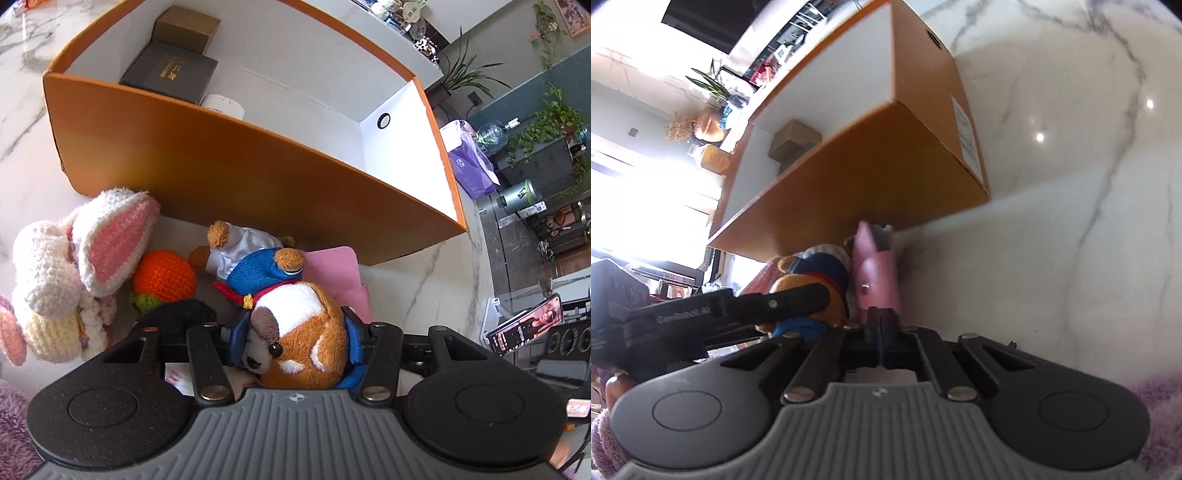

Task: Organize objects
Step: 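Grasp the brown plush dog with the left tool while the right tool grasps the pink wallet, then lift the plush dog and pink wallet toward the orange box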

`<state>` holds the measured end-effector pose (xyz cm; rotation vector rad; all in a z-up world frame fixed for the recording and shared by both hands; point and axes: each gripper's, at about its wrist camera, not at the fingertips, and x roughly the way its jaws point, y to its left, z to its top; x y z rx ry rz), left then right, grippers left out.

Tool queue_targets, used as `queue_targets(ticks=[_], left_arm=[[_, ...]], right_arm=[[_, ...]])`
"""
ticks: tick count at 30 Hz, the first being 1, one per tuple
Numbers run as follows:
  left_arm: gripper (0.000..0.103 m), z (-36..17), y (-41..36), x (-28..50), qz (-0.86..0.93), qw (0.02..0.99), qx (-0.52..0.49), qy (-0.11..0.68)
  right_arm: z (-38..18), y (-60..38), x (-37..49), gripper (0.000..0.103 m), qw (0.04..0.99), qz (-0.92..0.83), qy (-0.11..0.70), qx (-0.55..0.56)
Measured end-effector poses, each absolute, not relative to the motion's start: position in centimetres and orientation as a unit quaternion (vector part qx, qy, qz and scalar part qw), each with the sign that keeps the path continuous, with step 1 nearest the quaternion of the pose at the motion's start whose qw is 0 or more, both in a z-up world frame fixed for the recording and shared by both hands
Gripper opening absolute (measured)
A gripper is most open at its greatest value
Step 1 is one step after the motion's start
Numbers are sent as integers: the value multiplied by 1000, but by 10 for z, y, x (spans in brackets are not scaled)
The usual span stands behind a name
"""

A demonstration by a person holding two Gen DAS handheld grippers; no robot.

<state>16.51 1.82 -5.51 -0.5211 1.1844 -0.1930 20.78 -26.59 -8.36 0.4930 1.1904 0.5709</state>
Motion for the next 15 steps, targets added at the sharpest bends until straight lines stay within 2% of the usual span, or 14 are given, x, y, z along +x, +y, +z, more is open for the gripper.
queue_targets(ticks=[5,15], left_arm=[[59,-54,15,160,-100,801,-217,550],[59,-63,24,154,-122,798,-237,541]], right_arm=[[-69,-263,211,0,781,251,546,169],[-51,-225,193,0,797,258,537,98]])
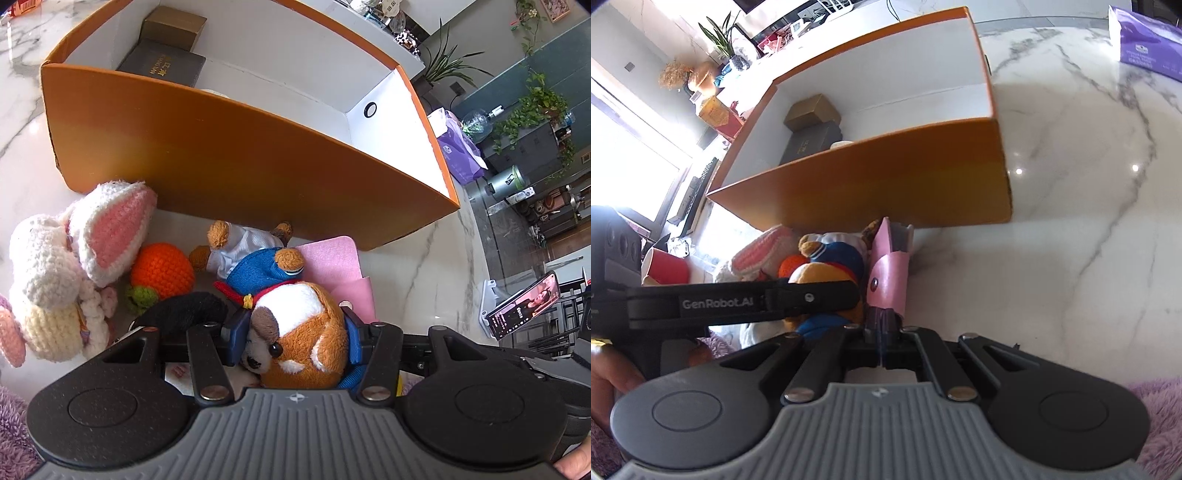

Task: Organize objects
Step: 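Lift the plush dog and pink wallet toward the orange box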

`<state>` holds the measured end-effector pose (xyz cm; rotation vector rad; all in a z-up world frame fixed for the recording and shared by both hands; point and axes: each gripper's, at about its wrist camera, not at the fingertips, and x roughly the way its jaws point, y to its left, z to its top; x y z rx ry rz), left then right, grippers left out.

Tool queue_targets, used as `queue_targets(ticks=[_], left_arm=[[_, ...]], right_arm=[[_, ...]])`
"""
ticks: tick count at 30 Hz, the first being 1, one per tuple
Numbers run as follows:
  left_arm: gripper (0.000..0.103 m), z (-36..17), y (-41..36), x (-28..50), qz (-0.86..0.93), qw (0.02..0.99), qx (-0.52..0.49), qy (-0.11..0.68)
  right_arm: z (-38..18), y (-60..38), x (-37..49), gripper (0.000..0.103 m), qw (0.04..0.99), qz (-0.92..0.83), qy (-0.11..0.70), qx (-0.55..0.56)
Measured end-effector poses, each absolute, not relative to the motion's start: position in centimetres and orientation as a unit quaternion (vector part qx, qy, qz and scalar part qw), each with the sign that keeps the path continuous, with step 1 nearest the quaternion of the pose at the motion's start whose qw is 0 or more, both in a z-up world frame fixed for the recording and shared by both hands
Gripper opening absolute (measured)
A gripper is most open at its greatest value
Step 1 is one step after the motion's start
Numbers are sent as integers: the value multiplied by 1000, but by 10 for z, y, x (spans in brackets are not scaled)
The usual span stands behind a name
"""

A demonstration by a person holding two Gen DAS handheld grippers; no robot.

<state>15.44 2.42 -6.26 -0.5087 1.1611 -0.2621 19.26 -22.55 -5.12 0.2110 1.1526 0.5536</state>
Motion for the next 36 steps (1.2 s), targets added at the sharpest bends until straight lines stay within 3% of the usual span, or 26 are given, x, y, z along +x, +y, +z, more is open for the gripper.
queue_targets(ticks=[10,12,13,14,16,32,36], left_arm=[[59,-68,51,148,-136,796,-261,528],[59,-69,53,147,-141,797,-260,527],[59,-70,53,147,-143,797,-259,526],[59,-70,53,147,-146,798,-256,526],[59,-70,50,149,-148,799,-249,527],[59,-78,37,160,-165,794,-225,539],[59,-79,34,161,-166,794,-217,543]], right_arm=[[-35,-180,195,0,802,275,524,78],[-34,-180,198,7,811,264,517,69],[-34,-182,200,15,818,252,514,58],[-36,-185,204,33,821,242,515,53],[-44,-194,213,46,818,225,526,59],[-100,-220,258,53,783,227,572,87],[-105,-228,261,36,760,240,590,129]])
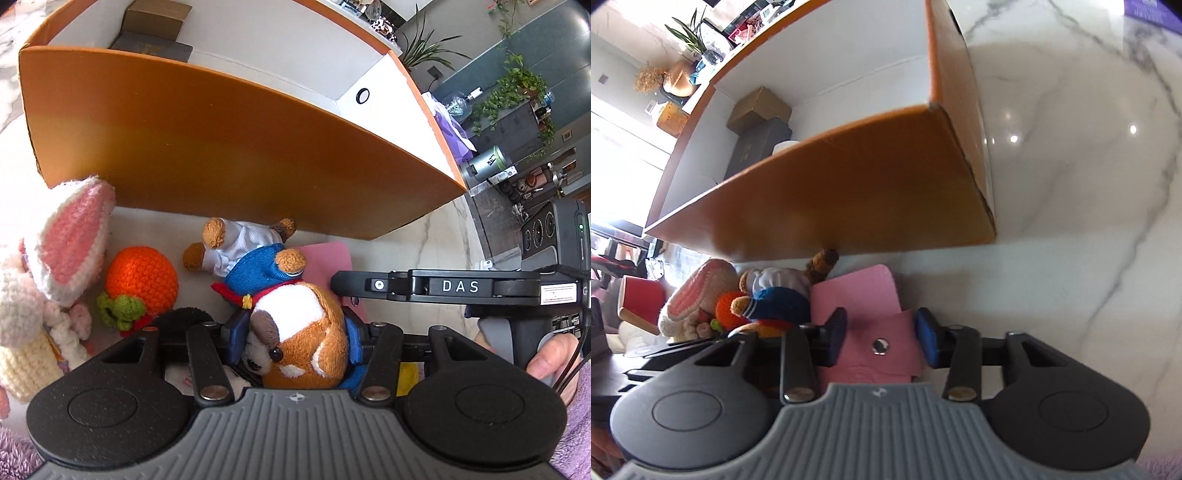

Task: Organize objects
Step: 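Lift the plush dog and pink wallet toward the orange box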

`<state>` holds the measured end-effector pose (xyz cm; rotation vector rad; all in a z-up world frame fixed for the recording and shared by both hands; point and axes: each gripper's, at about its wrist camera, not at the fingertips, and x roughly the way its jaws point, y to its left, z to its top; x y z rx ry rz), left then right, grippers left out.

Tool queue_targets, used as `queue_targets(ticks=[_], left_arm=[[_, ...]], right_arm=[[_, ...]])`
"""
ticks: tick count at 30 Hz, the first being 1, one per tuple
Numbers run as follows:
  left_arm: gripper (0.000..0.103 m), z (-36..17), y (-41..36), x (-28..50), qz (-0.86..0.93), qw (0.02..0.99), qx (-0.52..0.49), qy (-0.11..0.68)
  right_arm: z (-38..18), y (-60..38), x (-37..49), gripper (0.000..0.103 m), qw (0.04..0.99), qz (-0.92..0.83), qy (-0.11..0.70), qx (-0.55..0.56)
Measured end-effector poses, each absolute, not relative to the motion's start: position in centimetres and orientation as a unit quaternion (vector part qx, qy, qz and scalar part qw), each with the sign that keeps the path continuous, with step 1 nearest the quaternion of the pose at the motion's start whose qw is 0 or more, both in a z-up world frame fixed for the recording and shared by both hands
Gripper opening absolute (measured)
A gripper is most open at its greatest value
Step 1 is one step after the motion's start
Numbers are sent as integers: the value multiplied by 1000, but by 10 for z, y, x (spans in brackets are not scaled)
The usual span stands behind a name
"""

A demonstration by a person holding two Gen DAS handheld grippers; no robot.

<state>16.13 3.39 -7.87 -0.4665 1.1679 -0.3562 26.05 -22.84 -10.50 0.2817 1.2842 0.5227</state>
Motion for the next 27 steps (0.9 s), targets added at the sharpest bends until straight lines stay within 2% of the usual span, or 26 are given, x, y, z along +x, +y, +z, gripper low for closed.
queue_targets(ticks=[8,10,13,15,18,24,25,27], left_arm=[[59,-78,40,160,-163,789,-230,546],[59,-78,40,159,-162,788,-233,547],[59,-78,40,158,-158,790,-231,545],[59,-78,43,157,-156,790,-236,545],[59,-79,47,157,-154,787,-246,544],[58,-81,44,157,-153,790,-236,544],[58,-81,45,156,-154,791,-238,542],[58,-81,46,156,-153,790,-242,542]], right_arm=[[-75,-245,248,30,738,291,567,221],[-67,-235,244,30,748,288,566,192],[-64,-218,243,38,765,280,564,139],[-65,-215,244,38,762,286,564,136],[-65,-225,248,31,734,318,570,188],[-93,-217,253,29,707,303,610,189],[-95,-217,253,25,710,296,611,188],[-96,-215,252,25,710,293,610,192]])
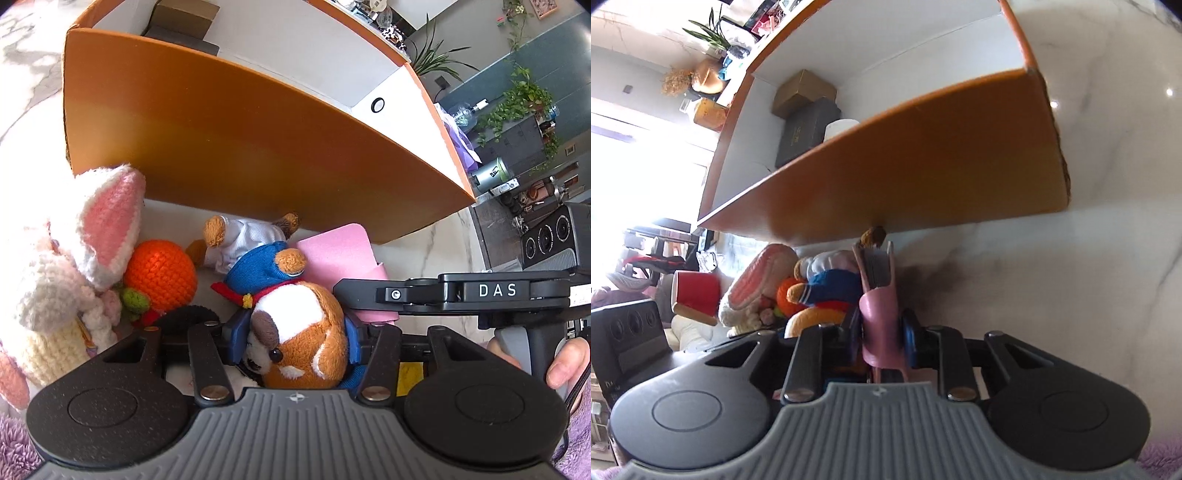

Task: Organize objects
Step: 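Lift the plush dog and pink wallet toward the orange box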

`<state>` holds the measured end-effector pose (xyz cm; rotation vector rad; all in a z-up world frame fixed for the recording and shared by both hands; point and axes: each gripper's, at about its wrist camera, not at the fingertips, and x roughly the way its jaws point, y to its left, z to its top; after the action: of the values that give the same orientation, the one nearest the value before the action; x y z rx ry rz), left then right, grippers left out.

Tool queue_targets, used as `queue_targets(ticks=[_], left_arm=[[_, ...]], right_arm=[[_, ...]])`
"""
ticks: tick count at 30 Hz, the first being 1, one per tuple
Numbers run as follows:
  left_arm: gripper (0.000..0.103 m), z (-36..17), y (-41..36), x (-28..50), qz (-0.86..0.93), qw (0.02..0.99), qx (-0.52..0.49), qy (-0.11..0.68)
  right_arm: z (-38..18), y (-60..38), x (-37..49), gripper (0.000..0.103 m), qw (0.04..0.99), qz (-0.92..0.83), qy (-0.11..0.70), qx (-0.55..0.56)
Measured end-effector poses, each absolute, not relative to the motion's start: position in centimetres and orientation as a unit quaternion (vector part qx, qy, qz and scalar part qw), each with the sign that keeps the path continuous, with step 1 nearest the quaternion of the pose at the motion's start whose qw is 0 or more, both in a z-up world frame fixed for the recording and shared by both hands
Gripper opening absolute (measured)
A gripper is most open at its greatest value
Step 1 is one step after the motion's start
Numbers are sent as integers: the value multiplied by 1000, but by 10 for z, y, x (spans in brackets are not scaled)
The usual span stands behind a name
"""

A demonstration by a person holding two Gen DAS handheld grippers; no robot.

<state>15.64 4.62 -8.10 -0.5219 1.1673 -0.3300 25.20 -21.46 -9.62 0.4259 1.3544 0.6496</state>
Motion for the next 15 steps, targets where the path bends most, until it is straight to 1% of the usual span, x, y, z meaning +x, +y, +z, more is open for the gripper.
queue_targets(ticks=[3,8,15], left_arm=[[58,-81,47,157,-155,789,-244,542],[57,-72,46,154,-169,798,-242,526],[57,-34,43,146,-197,821,-218,489]], right_arm=[[-90,-210,248,24,721,290,606,170],[-62,-210,240,23,746,278,592,128],[-7,-224,229,23,782,282,545,109]])
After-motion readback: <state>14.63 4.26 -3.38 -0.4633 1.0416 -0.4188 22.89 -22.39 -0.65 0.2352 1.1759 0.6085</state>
